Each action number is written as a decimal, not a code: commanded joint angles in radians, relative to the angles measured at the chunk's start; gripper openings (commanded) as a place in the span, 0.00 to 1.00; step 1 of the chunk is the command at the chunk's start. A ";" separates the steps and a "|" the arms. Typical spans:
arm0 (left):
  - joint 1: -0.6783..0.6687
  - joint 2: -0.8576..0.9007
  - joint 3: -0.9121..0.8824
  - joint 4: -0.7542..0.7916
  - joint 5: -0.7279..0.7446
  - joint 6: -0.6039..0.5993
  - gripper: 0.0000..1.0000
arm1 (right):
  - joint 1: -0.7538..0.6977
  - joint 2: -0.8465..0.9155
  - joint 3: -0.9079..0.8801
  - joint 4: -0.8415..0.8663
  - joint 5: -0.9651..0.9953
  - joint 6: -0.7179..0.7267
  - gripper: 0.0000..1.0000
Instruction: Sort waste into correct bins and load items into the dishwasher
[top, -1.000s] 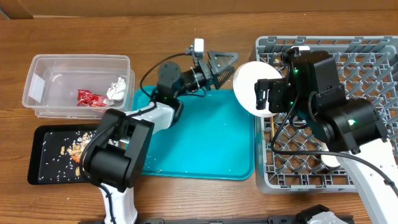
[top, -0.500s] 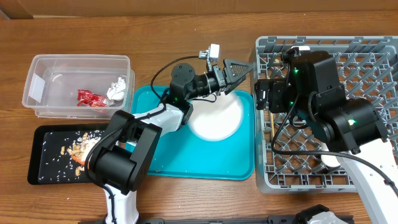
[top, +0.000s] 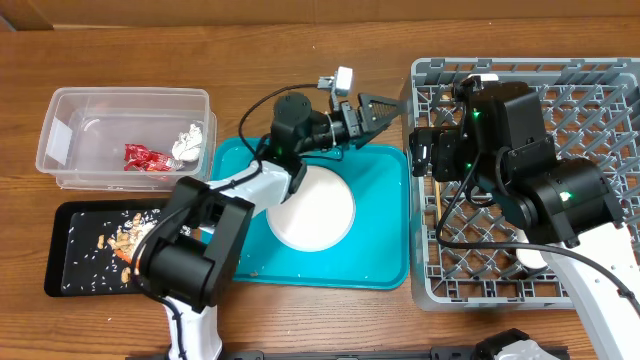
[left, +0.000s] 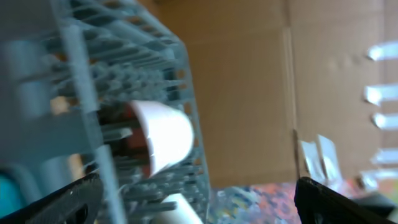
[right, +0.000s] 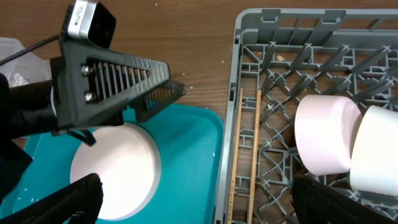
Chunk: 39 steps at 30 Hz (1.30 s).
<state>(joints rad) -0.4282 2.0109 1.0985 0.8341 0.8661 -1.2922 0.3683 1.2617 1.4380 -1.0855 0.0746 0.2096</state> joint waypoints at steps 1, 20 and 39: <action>0.035 -0.124 0.018 -0.185 -0.016 0.197 1.00 | 0.003 -0.003 0.022 0.006 -0.002 0.003 1.00; 0.042 -0.708 0.077 -1.443 -0.751 0.966 1.00 | 0.003 -0.003 0.022 0.006 -0.002 0.003 1.00; 0.042 -0.470 0.076 -1.760 -0.900 0.910 0.57 | 0.023 0.139 -0.052 0.005 -0.459 0.025 0.79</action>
<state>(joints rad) -0.3855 1.4952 1.1614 -0.9215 -0.0101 -0.3672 0.3702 1.3155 1.4322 -1.0534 -0.2584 0.2100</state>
